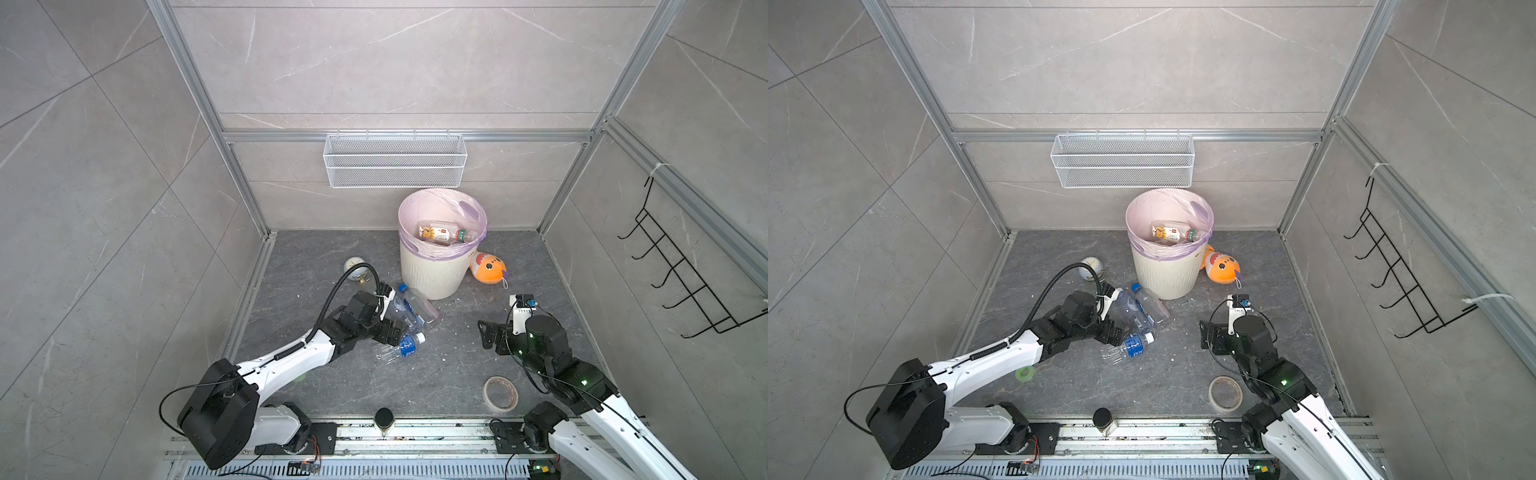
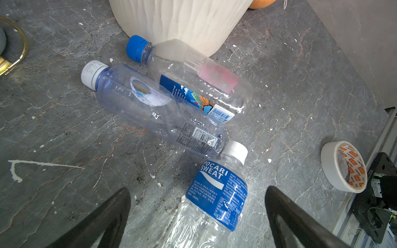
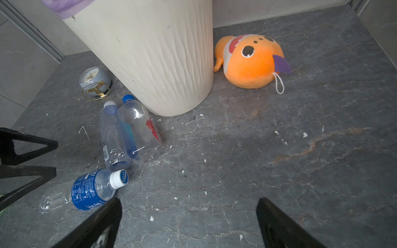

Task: Throw the plastic bottles in the bin
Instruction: 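Lower the left gripper and close it on the blue Pocari Sweat bottle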

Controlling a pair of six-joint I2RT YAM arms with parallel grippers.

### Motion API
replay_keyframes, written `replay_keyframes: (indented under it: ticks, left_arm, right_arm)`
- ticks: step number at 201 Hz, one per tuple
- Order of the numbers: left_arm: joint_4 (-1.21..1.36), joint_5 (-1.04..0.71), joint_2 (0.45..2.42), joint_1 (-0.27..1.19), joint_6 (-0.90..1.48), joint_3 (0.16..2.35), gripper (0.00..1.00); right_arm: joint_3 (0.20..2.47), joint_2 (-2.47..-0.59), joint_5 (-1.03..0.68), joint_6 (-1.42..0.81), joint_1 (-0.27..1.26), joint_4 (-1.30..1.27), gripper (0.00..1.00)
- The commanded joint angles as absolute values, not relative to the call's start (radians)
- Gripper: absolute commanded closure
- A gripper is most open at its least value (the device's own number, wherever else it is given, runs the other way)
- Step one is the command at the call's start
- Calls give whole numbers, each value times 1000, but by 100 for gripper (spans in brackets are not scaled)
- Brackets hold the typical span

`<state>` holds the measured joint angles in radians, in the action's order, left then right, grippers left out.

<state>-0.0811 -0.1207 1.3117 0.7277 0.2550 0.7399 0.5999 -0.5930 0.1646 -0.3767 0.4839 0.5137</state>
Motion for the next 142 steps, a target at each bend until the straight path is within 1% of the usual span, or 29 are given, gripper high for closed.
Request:
replay_keyframes:
  ticks: [1,51,82,142]
  left_arm:
    - [-94,-96,1329,754,213,745,3]
    - [-132,-55,1353,802,195,746,3]
    - [-152,-33,1372,832,198,749,5]
    - [-237,57,1473,906,195,802,6]
  right_arm:
    - [586,-586,189,-409,488,541,1]
    - [528,-560,184,-451,488,528,1]
    - [503,-565,171,-463,489,510,1]
    - [453,-592,154,-467,488,450,1]
